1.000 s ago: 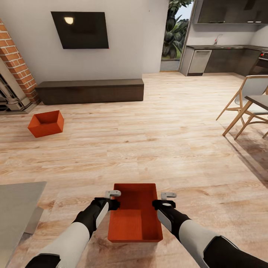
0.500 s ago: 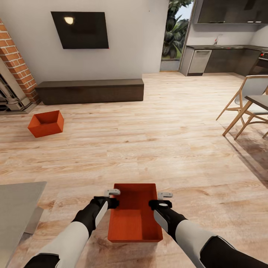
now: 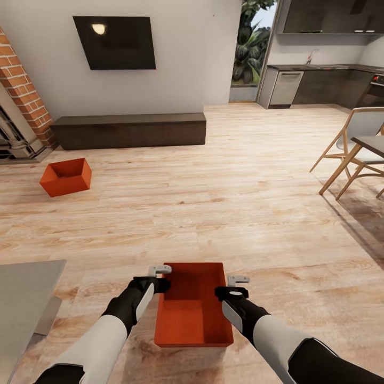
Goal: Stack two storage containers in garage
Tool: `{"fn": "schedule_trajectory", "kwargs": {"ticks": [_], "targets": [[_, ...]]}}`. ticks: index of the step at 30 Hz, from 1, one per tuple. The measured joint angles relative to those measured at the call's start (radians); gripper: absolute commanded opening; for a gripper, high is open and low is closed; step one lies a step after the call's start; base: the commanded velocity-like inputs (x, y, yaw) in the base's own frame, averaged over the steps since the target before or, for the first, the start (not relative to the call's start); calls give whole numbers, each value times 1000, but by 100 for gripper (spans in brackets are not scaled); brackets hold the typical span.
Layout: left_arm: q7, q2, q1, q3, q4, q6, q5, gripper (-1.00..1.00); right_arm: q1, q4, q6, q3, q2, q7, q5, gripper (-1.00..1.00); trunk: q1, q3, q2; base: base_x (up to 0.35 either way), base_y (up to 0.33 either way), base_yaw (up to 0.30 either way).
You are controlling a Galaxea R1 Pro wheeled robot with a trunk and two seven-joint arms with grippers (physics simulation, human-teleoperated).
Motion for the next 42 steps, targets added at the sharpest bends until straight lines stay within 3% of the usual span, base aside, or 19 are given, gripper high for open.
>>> {"fn": "schedule_trajectory", "kwargs": {"ticks": [5, 36, 42], "targets": [[-1, 2, 0, 0, -1, 0, 0, 100, 0, -13, 29, 1, -1, 0, 2, 100, 19, -16, -35, 0, 0, 0], [-2, 4, 0, 3, -5, -2, 0, 100, 0, -19, 33, 9, -5, 9, 8, 100, 19, -16, -35, 0, 0, 0], [0, 4, -1, 2, -5, -2, -1, 100, 0, -19, 33, 10, -59, 12, 9, 100, 19, -16, -35, 0, 0, 0]]}}
